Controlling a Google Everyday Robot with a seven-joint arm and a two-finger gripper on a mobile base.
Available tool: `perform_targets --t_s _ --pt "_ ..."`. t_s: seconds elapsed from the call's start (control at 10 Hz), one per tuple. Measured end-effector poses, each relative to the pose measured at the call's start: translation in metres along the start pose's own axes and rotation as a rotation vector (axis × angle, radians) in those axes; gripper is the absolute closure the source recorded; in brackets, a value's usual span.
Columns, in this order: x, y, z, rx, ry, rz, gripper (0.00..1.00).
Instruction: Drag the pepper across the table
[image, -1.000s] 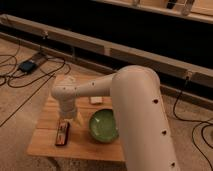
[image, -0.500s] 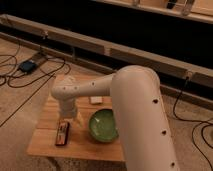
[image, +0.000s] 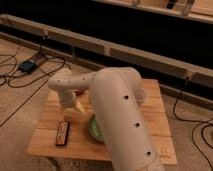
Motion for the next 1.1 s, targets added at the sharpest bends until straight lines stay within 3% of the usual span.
perform_targets --t_s 0.1,0.4,0.6,0.8,1.1 --pt "0.025 -0.010 -0.002 -0.013 0.019 0.019 0.20" --pt "0.065 -0.018 -0.010 0.001 0.054 0.082 0.20" --pt "0.092 -0.018 -0.012 0.021 0.083 0.161 0.20" --pt "0.116 -0.017 -0.011 0.053 0.117 0.286 0.20" --pt "0.135 -0.018 -0.012 0.103 0.151 0.433 0.20"
